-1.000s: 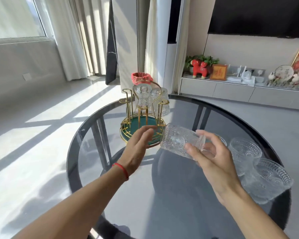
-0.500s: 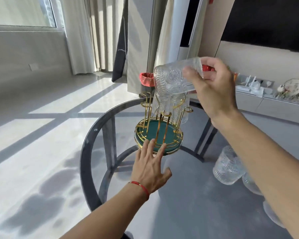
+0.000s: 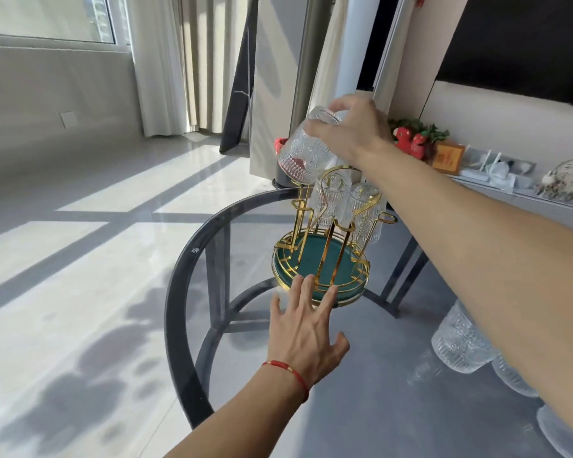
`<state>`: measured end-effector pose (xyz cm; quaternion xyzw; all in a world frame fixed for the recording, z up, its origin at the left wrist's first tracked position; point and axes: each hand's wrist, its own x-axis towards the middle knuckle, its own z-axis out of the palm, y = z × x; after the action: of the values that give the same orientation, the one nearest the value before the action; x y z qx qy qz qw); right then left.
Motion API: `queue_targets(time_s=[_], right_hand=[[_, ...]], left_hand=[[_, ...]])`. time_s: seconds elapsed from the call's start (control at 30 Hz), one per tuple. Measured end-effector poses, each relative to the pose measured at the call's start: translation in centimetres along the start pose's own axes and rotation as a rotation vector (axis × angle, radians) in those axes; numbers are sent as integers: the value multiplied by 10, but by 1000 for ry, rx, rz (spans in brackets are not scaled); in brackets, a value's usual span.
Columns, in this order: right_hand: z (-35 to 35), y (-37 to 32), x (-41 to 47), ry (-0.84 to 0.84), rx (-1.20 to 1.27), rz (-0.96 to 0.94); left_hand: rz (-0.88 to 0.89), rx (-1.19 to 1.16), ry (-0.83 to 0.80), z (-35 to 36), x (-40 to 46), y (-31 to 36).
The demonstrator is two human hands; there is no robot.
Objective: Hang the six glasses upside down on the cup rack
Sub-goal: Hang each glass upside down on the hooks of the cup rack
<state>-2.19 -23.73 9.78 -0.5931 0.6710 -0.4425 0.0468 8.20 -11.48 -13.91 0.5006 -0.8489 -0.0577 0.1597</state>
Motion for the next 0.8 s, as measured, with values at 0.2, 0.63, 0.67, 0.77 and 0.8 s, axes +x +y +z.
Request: queue_targets(time_s=[0.2, 0.63, 0.67, 0.77, 0.8], right_hand=[[16, -1, 3, -36, -136, 34], [37, 0, -10, -321, -435, 28], [38, 0, -10, -346, -462, 25], [40, 3, -14, -393, -577, -3], [41, 4, -16, -402, -617, -17]], left_hand=[[1, -8, -11, 1, -1, 0], [-33, -15, -35, 0, -1, 5], [-35, -14, -37, 0, -1, 5], [-33, -1, -46, -1, 0, 5], [-32, 2, -50, -1, 0, 5]])
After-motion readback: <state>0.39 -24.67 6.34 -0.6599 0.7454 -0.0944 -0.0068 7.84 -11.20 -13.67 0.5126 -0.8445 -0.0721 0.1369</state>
